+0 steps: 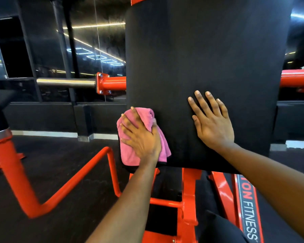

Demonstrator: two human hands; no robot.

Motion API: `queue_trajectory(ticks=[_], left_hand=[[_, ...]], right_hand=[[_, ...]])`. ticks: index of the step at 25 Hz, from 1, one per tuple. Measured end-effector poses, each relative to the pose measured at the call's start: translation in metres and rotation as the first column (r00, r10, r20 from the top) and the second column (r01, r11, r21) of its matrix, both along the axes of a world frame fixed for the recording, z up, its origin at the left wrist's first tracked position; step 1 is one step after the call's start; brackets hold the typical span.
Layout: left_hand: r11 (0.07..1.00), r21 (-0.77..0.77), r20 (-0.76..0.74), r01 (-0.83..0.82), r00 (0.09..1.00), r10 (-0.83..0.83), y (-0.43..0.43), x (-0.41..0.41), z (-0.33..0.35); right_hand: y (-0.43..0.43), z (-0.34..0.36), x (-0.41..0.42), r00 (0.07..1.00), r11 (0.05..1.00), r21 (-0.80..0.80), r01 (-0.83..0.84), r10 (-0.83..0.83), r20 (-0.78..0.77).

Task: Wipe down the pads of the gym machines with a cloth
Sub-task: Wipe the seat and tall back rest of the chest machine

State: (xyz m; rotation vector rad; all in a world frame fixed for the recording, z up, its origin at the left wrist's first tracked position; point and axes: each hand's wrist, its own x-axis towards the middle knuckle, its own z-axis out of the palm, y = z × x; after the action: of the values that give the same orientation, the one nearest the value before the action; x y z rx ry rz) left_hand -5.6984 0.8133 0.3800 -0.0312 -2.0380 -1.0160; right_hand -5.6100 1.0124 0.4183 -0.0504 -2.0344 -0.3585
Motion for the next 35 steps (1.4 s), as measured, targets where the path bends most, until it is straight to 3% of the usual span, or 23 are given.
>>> queue_trajectory(ticks=[5, 8, 10, 14, 17, 20, 23, 25, 32, 35], left_hand=[[0.994, 0.001, -0.211, 0.110, 0.972, -0.107, -0.017, -0.032, 0.058], [0.978, -0.208, -0.323, 0.023, 0.942, -0.090, -0.024, -0.043, 0.095], [0.967, -0.254, -0.354, 0.025, 0.928, -0.117, -0.027, -0.039, 0.072], [0.980, -0.113, -0.222, 0.165, 0.957, -0.187, -0.033, -0.009, -0.033], [0.981, -0.156, -0.080, 0.116, 0.988, -0.129, -0.033, 0.012, -0.099], [0.983, -0.167, -0.041, 0.081, 0.995, -0.090, -0.035, 0.004, -0.083], [0.993, -0.114, -0.195, 0.028, 0.980, -0.050, -0.019, -0.008, -0.018], [0.975, -0.219, -0.194, -0.019, 0.981, -0.025, 0.004, -0.003, -0.002], [0.937, -0.348, -0.074, 0.030, 0.995, -0.059, 0.009, 0.028, -0.128], [0.976, -0.208, -0.060, 0.058, 0.996, -0.072, 0.010, 0.033, -0.110]], right_hand=[[0.004, -0.006, -0.007, 0.998, 0.999, 0.023, 0.046, -0.045, -0.033], [0.004, -0.003, -0.008, 0.998, 0.998, 0.032, 0.053, -0.052, -0.038], [0.003, -0.004, -0.009, 0.998, 0.998, 0.030, 0.058, -0.057, -0.039], [0.002, -0.005, -0.007, 0.998, 0.999, 0.016, 0.035, -0.034, -0.055], [0.002, -0.004, -0.006, 0.998, 0.999, 0.010, 0.035, -0.034, -0.047], [0.002, -0.006, -0.006, 0.999, 0.999, 0.009, 0.032, -0.032, -0.041], [0.003, -0.006, -0.006, 0.999, 1.000, 0.014, 0.027, -0.026, -0.040], [0.004, -0.005, -0.007, 0.998, 0.999, 0.018, 0.027, -0.026, -0.051], [0.003, -0.006, -0.006, 0.998, 0.999, 0.027, 0.017, -0.015, -0.057], [0.003, -0.005, -0.006, 0.998, 0.999, 0.022, 0.023, -0.022, -0.052]])
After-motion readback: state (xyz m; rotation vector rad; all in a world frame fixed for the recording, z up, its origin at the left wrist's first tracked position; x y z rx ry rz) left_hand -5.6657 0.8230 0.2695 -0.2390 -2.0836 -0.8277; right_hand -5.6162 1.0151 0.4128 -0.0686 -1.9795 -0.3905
